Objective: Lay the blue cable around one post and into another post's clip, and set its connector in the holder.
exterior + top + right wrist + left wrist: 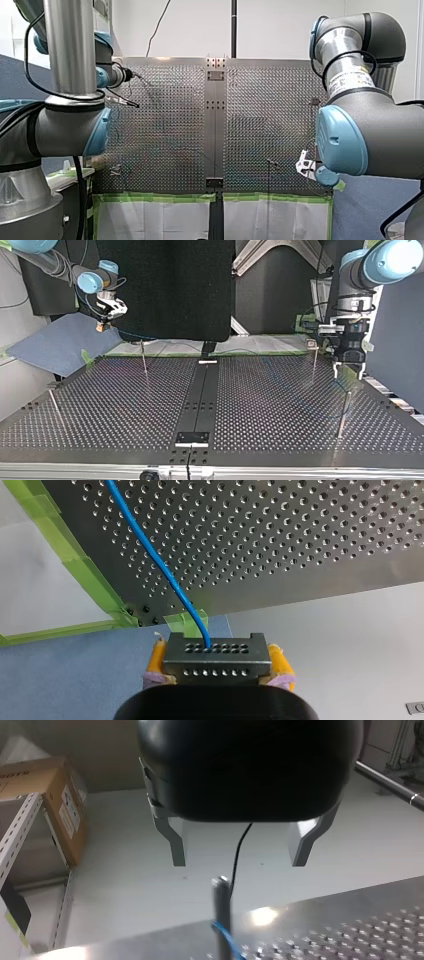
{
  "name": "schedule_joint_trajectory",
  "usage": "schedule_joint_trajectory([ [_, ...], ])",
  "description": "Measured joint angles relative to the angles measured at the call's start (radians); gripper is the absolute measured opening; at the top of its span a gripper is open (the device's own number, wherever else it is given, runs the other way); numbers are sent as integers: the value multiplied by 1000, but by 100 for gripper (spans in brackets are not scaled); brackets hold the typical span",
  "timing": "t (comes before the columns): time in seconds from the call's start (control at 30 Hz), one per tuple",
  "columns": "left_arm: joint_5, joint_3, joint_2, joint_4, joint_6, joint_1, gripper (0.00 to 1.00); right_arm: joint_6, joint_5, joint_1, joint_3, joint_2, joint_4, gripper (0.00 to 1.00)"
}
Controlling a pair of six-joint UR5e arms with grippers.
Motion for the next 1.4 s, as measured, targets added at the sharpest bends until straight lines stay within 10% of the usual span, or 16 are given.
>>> schedule_joint_trajectory([
  [0.77,-187,202,129,-202,203,4,100,-1,0,0,-1,0,0,0],
  [1.4,-346,358,68,-361,362,-94,100,-3,0,0,-2,-1,9,0],
])
